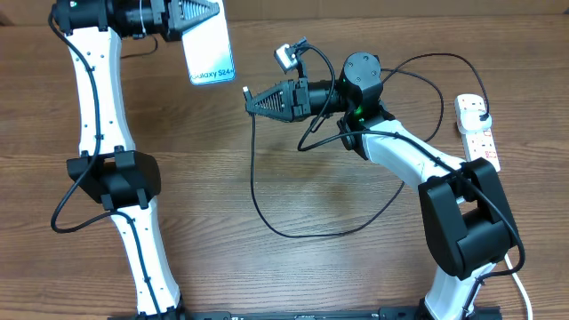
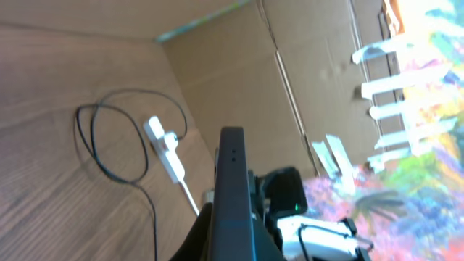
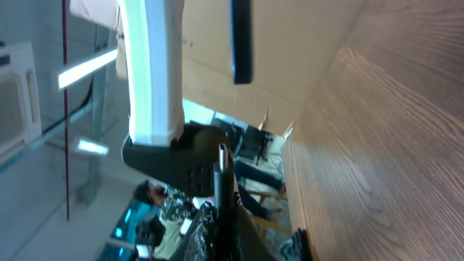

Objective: Plug charger to phone and switch on socket
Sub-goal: 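Lift the cable connector with the right gripper toward the phone, then align the connector under the phone's bottom port with the right gripper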

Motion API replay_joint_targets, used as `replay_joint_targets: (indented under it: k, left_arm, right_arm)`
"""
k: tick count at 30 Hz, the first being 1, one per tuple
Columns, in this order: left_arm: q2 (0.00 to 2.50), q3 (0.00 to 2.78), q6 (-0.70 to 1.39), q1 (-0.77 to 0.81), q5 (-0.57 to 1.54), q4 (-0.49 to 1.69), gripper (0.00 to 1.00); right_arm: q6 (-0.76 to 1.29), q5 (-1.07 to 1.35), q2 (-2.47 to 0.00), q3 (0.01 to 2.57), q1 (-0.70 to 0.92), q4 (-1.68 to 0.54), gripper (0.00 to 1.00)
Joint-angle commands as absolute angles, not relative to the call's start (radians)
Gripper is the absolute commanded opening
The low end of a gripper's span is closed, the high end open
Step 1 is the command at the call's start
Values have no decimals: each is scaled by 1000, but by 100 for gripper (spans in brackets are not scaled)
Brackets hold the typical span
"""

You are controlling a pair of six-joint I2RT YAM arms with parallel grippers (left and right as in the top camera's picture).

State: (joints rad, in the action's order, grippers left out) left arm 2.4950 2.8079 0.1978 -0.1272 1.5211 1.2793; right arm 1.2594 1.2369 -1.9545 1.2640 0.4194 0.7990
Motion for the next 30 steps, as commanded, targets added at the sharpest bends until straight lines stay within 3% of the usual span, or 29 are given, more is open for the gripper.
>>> replay_joint_targets:
  k: [1,13,30]
  left_arm:
    - [2489,2825,424,-109,1523,1203,5]
    - [2489,2825,673,-45,1363,993,4]
    - [2489,2825,677,-19,1357,952,5]
  right_arm:
    - [1314,1167,-1953,1277,418,809,4]
    - [1259,1161,-1953,1277,421,845,4]
    - [1266,1062,-1953,1277,420,853,4]
